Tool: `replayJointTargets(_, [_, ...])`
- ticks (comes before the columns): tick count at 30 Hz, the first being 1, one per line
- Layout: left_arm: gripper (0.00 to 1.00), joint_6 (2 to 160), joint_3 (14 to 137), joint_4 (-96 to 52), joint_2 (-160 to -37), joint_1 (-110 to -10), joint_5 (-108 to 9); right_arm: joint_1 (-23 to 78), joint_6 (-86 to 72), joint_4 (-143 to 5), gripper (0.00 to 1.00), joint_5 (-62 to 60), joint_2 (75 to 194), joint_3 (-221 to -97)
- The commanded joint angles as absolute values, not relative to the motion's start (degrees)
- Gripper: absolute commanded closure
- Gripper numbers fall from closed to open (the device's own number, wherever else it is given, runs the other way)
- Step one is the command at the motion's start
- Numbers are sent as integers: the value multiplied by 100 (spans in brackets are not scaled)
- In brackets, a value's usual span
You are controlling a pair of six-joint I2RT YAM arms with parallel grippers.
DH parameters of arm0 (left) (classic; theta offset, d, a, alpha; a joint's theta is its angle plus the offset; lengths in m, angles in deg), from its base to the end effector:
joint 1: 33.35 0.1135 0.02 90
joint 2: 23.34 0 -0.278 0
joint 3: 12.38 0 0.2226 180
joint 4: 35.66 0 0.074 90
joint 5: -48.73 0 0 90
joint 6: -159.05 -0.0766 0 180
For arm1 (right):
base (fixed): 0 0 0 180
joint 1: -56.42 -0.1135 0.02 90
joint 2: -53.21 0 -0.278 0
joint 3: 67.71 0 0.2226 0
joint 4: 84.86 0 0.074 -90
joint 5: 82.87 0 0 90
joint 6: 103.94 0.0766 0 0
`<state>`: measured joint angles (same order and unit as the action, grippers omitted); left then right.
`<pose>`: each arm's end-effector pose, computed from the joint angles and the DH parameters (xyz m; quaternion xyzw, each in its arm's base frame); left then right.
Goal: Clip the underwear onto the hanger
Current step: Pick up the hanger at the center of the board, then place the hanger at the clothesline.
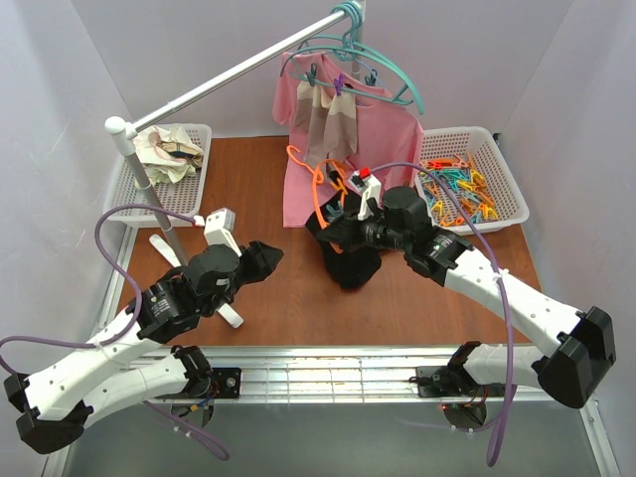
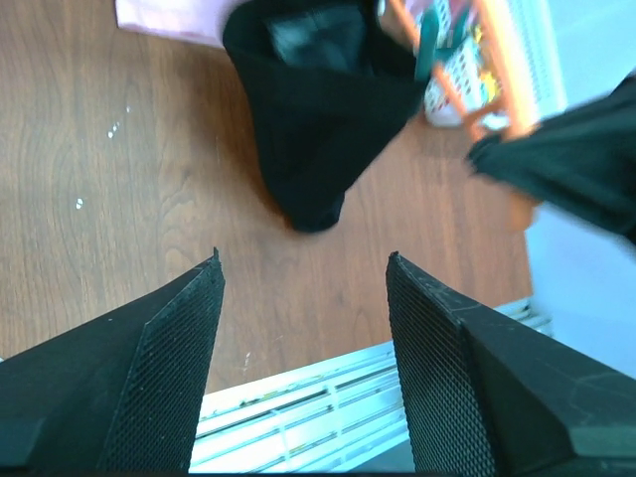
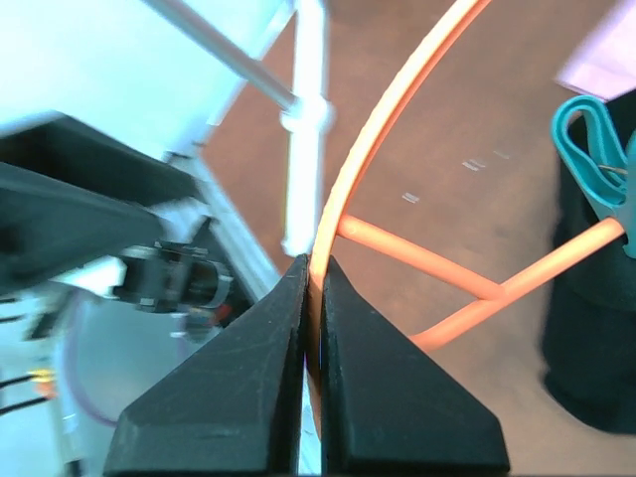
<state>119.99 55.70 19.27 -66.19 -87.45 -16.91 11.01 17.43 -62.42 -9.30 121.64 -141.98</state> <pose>0.1091 -0.0969 0.3262 -0.0826 0.8478 -0.2786 0.4435 0.1815 0.2150 0.3526 -0.1817 0.7772 0.4571 0.3925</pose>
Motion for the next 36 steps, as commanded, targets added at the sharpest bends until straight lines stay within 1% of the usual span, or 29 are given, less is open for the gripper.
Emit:
replayJointTargets(1, [42,11713,5275,1725,-6658,-8731,-1947,1133,2068,-7572,99,-1879,12247,-14750])
replayJointTargets(2, [41,11721,5135,1742,-6658,-8731,-1956,1142,2173,-7703,99,-1993,12265,-14812])
replayJointTargets(5, [36,11949,4915,1926,-6640,-8731,-1807,1142,2315,-7783,99,-2195,12344,-15215])
replayJointTargets(8, [35,12152,4738,1988,-6430,-8731,-1789,1159,2587,-8029,99,-2389,12344,-15418])
replayJointTargets(14, [35,12275,4483,2049,-6183,-8731,-1877,1159,3184,-8750,99,-3082,12449,-15524])
replayJointTargets(20, [35,12345,4343,2067,-6131,-8731,-1973,1151,3457,-9110,99,-3558,12563,-15805])
replayJointTargets(28, [35,12354,4281,2059,-6157,-8731,-2044,1151,3774,-9559,99,-3875,12862,-16490])
replayJointTargets(36, [35,12310,4228,2041,-6113,-8731,-2035,1159,3862,-9839,99,-3901,13292,-16781])
